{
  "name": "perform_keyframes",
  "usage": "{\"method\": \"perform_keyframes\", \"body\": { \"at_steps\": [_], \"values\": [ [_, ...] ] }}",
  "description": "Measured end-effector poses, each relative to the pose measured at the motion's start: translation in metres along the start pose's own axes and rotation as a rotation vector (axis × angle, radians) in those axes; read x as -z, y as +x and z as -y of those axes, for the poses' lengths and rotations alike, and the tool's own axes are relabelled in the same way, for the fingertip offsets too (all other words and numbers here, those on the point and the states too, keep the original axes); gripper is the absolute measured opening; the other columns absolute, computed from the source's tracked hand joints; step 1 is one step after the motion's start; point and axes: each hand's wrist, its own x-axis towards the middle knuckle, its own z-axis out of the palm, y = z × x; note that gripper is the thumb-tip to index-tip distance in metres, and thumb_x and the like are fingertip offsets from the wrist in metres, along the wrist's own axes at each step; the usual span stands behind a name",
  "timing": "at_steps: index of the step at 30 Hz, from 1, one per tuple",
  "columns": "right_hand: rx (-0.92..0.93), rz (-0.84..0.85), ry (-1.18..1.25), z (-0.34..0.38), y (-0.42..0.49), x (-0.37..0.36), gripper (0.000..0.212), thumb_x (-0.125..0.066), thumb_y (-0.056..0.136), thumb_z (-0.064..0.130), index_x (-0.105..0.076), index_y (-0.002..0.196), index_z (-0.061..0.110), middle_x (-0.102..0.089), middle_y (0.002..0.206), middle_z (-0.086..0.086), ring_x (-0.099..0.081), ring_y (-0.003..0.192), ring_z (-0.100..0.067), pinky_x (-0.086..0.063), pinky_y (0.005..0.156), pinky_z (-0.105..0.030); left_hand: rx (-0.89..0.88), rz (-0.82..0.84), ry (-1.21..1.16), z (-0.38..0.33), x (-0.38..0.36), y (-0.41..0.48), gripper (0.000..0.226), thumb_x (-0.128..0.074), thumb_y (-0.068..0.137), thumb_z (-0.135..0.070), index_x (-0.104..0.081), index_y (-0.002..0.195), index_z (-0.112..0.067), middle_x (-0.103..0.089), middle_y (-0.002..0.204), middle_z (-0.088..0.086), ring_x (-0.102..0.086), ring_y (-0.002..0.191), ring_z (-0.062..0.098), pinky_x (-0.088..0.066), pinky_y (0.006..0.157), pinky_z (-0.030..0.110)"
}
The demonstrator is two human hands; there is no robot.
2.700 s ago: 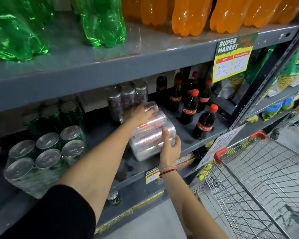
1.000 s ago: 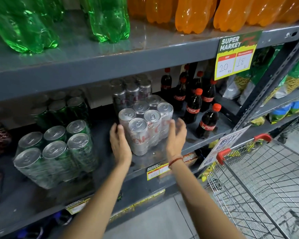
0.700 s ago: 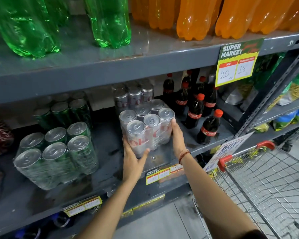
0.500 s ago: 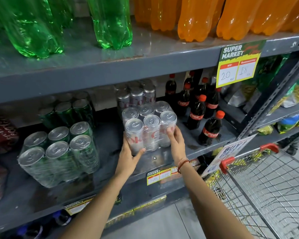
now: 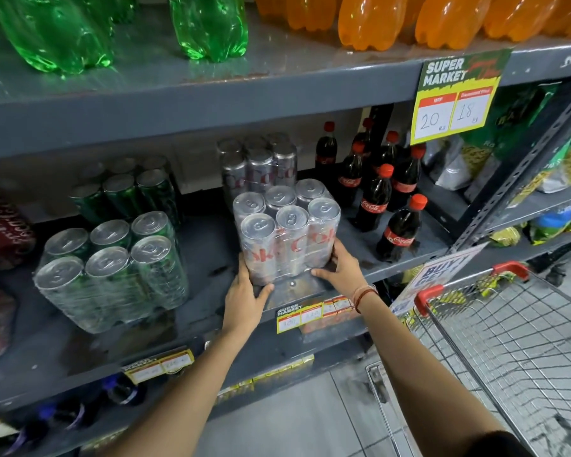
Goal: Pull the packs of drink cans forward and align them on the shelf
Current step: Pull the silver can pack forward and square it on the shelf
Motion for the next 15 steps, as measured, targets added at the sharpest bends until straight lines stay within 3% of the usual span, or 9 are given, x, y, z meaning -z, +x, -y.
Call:
{"method": "perform_keyframes", "body": {
  "at_steps": [9,15],
  "values": [
    [0.026,-0.015,0.022,-0.013,-0.033,0.004,0.072,-0.077,0.075,0.005,-0.040,0.134,0.022,-0.061,0.115,0.004,-0.057,0.116,-0.017,-0.045,0.104,-0.035,-0.032,-0.038,0.034,0.003,-0.008,-0.031,0.090,-0.068,0.083,-0.034,-0.012,0.150,-0.015,-0.065,0.122,0.013,-0.062,0.107,0.032,-0.051,0.088,0.042],
    [0.021,-0.040,0.038,-0.012,-0.040,0.003,0.069,-0.077,0.075,0.003,-0.042,0.131,0.023,-0.061,0.109,0.008,-0.058,0.107,-0.014,-0.047,0.097,-0.029,-0.053,-0.075,0.055,0.007,-0.012,-0.037,0.088,-0.067,0.082,-0.037,-0.016,0.150,-0.013,-0.067,0.116,0.015,-0.064,0.101,0.033,-0.053,0.086,0.044]
  ]
}}
